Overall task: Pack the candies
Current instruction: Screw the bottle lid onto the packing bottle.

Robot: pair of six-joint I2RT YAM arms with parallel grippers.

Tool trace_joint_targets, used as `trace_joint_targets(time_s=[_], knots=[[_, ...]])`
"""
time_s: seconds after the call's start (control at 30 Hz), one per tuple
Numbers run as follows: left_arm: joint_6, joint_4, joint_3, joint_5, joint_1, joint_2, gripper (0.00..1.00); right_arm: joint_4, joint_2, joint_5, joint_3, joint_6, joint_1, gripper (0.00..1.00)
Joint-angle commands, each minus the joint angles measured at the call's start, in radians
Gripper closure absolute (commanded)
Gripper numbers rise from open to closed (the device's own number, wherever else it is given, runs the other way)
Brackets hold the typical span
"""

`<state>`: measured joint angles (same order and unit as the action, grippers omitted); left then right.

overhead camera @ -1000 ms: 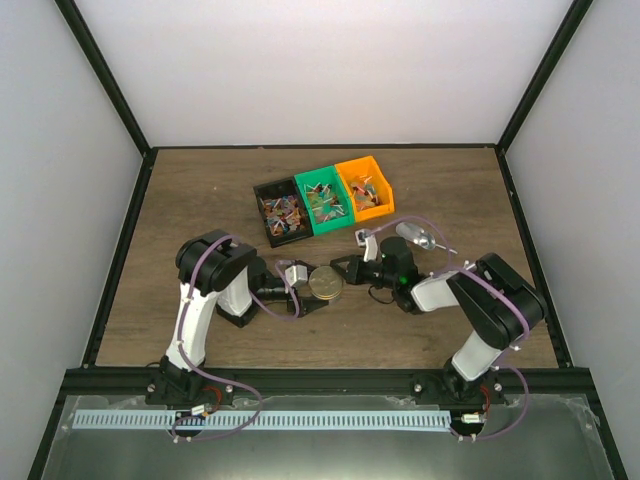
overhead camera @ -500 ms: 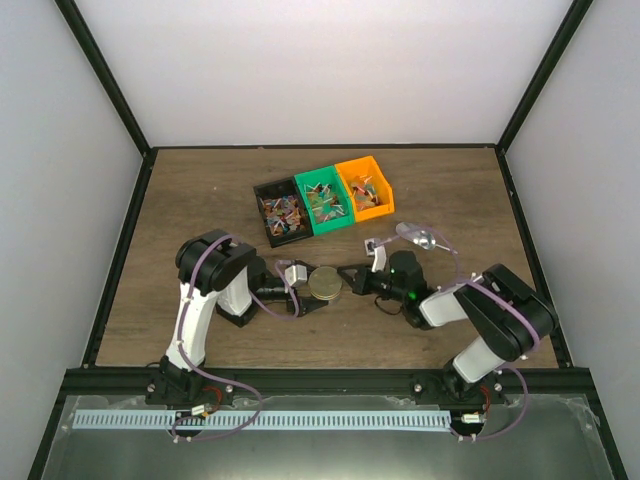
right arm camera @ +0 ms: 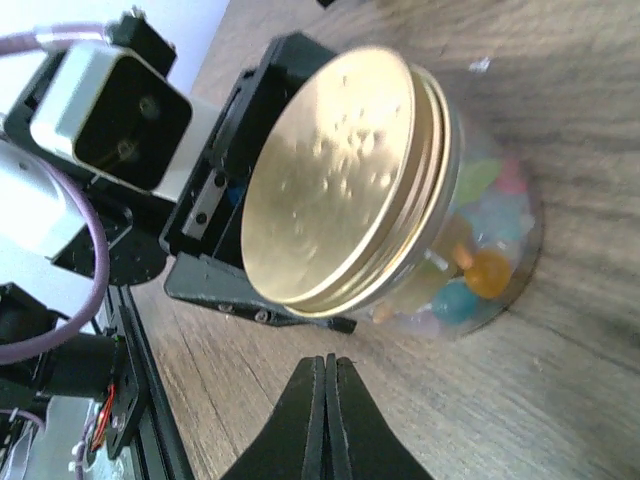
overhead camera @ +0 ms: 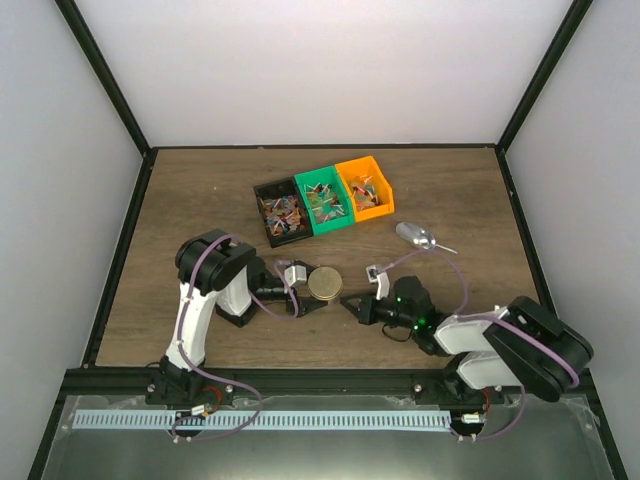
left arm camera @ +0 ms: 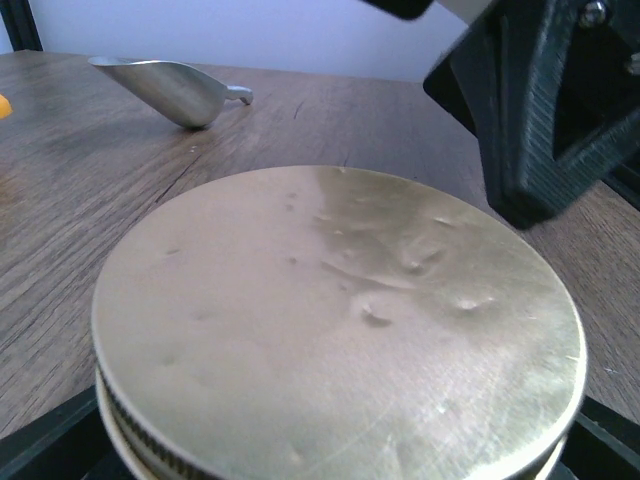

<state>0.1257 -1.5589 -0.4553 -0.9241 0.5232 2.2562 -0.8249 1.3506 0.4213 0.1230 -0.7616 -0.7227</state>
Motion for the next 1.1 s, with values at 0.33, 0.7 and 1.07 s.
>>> trace_joint_targets(time_s=[0.33, 0.7, 1.07], knots=[[-0.069, -0.214, 0.159, 0.028, -0.027, 0.196, 0.12, 0.229, 0.111, -0.016, 0.296, 0.148, 0.131, 0.75], [-0.091, -0.214, 0.138, -0.011, -0.038, 0.217, 0.12, 0.218, 0.281, 0.053, 0.437, 0.189, 0.130, 0.90], [-0.127, -0.213, 0.123, 0.020, -0.045, 0.210, 0.13, 0.058, 0.305, 0.163, 0.287, 0.115, 0.128, 0.99]])
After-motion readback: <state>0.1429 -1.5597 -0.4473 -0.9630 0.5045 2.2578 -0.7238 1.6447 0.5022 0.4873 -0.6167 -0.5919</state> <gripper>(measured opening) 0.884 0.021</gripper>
